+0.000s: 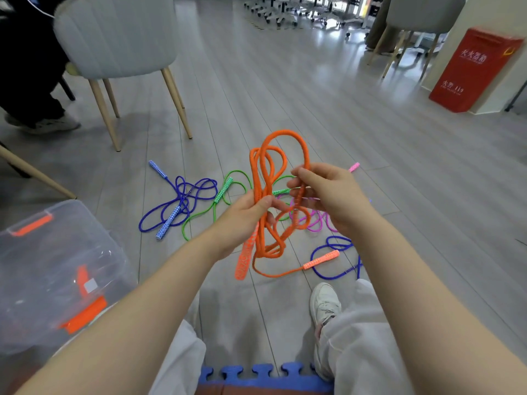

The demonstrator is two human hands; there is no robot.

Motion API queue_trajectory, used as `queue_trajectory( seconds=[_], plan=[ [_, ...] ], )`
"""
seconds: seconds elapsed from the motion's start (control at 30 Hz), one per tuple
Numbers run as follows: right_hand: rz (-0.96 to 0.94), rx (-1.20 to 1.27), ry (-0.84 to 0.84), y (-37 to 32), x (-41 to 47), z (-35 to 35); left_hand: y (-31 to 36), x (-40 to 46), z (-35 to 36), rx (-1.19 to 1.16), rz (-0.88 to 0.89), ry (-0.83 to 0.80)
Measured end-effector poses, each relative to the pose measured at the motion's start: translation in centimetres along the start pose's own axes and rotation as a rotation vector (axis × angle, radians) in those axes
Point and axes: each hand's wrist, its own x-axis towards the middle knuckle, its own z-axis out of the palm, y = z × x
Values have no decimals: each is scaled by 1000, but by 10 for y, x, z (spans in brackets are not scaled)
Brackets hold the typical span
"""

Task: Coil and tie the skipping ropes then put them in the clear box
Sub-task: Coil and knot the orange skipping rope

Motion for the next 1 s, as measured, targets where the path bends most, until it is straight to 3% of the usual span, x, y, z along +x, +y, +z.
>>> queue_trajectory(
  seconds=[0.23, 0.57, 1.0],
  plan=[
    [58, 169, -65, 0, 1, -2, -6, 0, 1, -61, -23, -123],
    [-106, -307, -34, 6, -4, 12, -9, 3, 5, -269, -36, -92],
    [-71, -275, 11, 9, -2, 15, -11, 3, 1, -201, -8, -175]
  ],
)
